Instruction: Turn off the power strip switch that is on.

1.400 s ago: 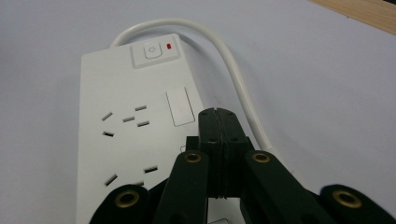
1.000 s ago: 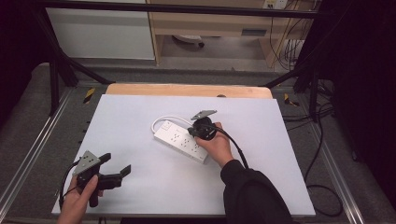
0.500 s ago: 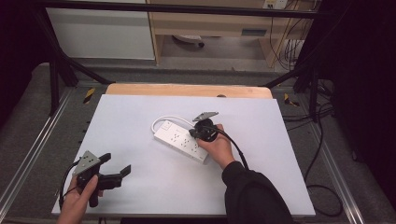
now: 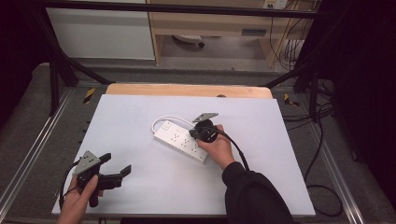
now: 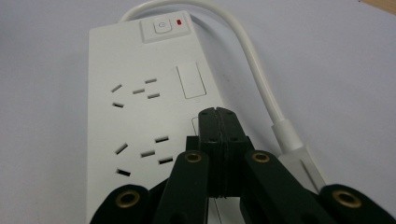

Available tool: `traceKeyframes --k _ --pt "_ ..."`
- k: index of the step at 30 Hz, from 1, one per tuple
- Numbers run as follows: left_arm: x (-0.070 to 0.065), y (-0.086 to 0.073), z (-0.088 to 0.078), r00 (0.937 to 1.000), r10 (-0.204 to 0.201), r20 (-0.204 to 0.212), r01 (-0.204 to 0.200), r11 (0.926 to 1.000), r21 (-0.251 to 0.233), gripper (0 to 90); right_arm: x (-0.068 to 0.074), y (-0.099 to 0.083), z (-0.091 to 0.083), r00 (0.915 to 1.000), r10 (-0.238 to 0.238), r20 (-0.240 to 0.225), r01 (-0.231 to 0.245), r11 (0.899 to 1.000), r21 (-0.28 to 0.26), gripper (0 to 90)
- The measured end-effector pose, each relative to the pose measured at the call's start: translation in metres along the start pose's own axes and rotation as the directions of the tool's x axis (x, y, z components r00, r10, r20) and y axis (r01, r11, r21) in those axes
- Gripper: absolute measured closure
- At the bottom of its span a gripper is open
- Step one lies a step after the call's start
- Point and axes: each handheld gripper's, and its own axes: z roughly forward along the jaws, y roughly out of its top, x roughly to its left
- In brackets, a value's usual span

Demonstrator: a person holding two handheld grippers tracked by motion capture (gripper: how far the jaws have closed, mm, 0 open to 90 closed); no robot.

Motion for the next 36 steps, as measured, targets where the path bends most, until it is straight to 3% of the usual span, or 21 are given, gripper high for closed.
traceKeyframes --k 36 --pt "0.0 0.0 0.0 1.0 0.001 0.001 -0.001 1.0 -0.004 5.2 0.0 -0.009 -0.002 0.9991 0.04 -0.011 -0.04 0.999 -0.032 90.0"
